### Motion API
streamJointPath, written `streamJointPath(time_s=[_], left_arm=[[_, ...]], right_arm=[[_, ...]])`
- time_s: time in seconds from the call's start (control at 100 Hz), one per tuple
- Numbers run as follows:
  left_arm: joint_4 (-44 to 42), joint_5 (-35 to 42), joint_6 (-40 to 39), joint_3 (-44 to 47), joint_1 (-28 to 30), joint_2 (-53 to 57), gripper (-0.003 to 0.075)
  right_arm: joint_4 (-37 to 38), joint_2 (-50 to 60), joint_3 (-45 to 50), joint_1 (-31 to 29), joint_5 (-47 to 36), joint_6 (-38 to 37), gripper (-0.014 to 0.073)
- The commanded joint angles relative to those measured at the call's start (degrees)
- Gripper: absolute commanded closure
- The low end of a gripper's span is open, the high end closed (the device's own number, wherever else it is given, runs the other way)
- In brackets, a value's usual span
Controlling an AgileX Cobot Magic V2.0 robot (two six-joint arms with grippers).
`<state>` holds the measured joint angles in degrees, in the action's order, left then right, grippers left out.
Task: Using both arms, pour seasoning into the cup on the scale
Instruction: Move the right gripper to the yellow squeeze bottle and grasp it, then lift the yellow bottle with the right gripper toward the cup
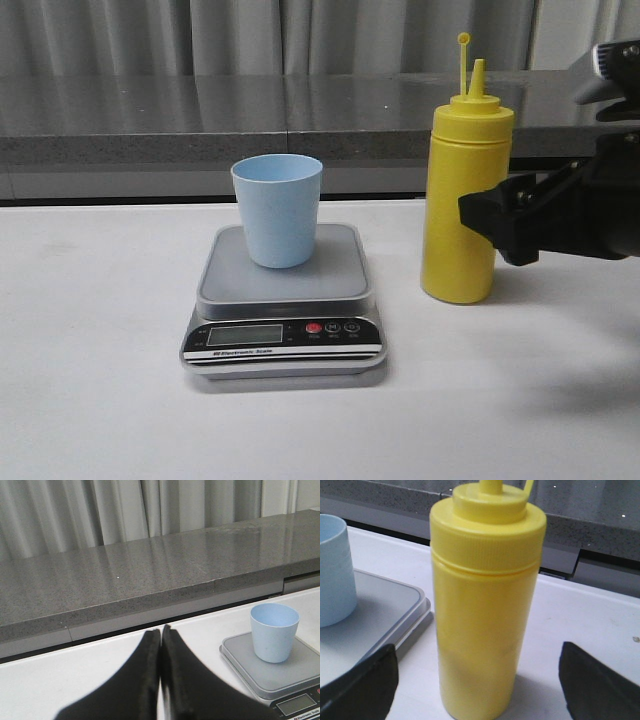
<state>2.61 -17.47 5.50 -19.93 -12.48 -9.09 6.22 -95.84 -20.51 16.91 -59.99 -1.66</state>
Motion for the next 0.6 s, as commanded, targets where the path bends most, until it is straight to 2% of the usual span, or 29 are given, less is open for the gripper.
streamJointPath(time_s=[0.0,0.59], left_arm=[[0.0,4.42,-0.18,-1.54,0.14,-0.57,0.0738],[0.0,4.42,-0.18,-1.54,0.14,-0.57,0.0738]], right_arm=[[0.81,0.72,-2.43,0.02,-5.09,-0.32,-0.005],[1.49,-6.25,-11.91,0.02,-3.72,-0.38,-0.005]])
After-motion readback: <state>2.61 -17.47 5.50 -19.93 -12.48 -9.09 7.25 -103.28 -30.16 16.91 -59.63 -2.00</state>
